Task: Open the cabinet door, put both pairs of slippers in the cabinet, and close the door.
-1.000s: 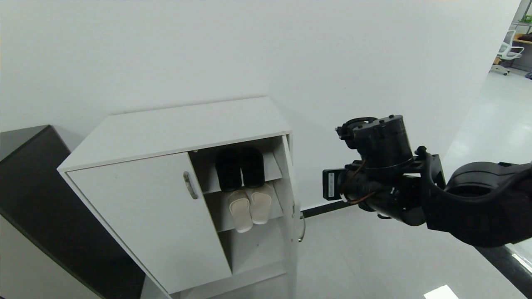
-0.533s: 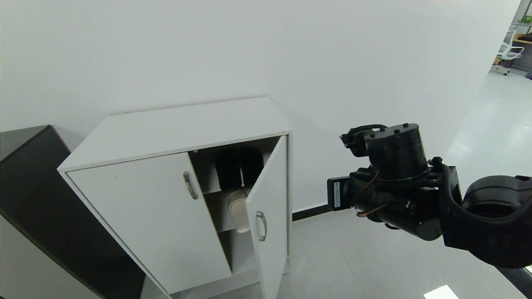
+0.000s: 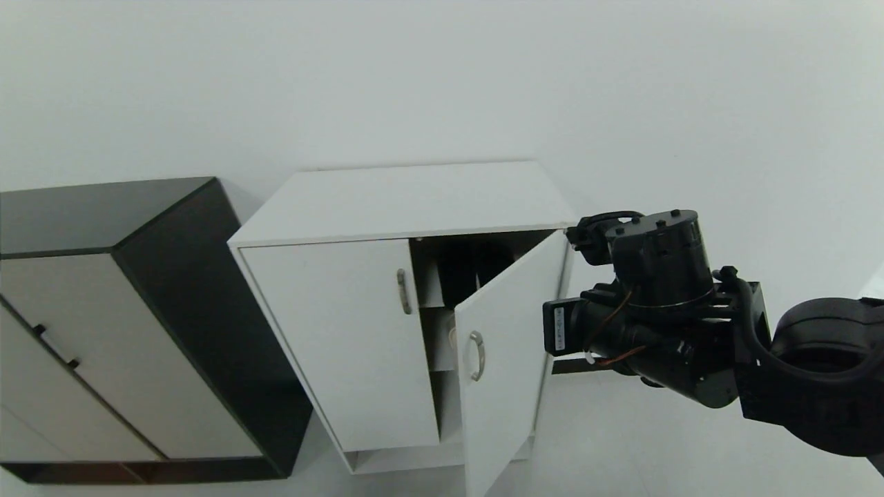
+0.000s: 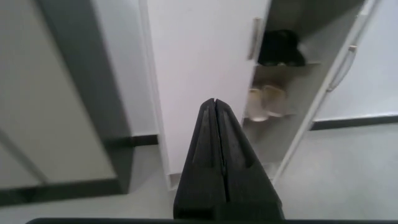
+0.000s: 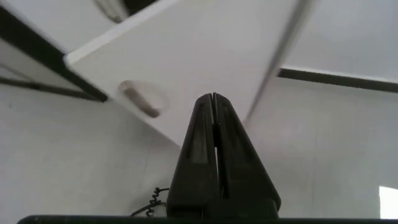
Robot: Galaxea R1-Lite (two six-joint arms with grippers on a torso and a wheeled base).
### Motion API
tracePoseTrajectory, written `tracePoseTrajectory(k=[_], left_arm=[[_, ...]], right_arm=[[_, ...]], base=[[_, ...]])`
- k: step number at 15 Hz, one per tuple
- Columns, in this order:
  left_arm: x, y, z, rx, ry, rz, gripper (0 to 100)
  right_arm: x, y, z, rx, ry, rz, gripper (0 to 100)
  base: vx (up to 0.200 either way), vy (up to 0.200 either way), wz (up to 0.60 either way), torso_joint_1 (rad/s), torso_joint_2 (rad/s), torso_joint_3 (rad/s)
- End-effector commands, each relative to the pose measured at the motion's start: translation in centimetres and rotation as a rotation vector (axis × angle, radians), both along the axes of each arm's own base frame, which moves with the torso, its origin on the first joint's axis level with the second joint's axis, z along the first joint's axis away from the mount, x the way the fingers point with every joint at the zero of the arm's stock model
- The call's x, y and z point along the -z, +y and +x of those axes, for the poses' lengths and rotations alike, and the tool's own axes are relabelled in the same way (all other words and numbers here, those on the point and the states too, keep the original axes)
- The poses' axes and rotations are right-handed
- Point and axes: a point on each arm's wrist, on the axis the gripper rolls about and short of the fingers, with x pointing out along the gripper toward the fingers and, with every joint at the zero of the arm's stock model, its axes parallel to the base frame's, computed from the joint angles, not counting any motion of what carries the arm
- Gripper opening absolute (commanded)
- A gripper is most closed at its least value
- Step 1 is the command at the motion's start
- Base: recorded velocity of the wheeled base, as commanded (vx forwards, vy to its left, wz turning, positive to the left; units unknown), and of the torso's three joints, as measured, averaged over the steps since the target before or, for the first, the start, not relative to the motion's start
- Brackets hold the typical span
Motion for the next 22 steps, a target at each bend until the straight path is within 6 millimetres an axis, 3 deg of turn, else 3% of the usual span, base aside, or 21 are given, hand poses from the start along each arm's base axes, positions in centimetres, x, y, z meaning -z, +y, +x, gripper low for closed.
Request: tracePoseTrajectory(k=[1,6,8,13,18,22], left_arm=[[0.0,0.0,0.0,-0.001,0.002,0.0,0],[0.0,0.0,0.0,0.0,0.0,0.001,0],[0.0,0.0,0.0,0.0,0.002,0.0,0],[0.0,0.0,0.0,-0.001,0.002,0.0,0],[0.0,0.0,0.0,0.0,0.0,0.0,0],[0.0,0.0,0.0,0.0,0.002,0.001,0]], right_arm=[[-0.1,-0.2,-0.2,-0.005,-0.009,0.009,0],[0.1,-1.9,-0.9,-0.155,-0.033,0.069,0],[1.0,-3.7,-0.8,-0.241,-0.033,0.078,0],[3.4,-5.7,-2.6,-0.372,-0.005,0.054,0],[3.8,-5.7,-2.7,-0.384,0.008,0.041,0],[4.1,-5.8,-2.9,-0.385,0.016,0.037,0]], base=[[0.0,0.0,0.0,0.0,0.0,0.0],[0.0,0.0,0.0,0.0,0.0,0.0],[0.0,0.0,0.0,0.0,0.0,0.0],[0.0,0.0,0.0,0.0,0.0,0.0],[0.0,0.0,0.0,0.0,0.0,0.0],[0.2,0.0,0.0,-0.004,0.0,0.002]])
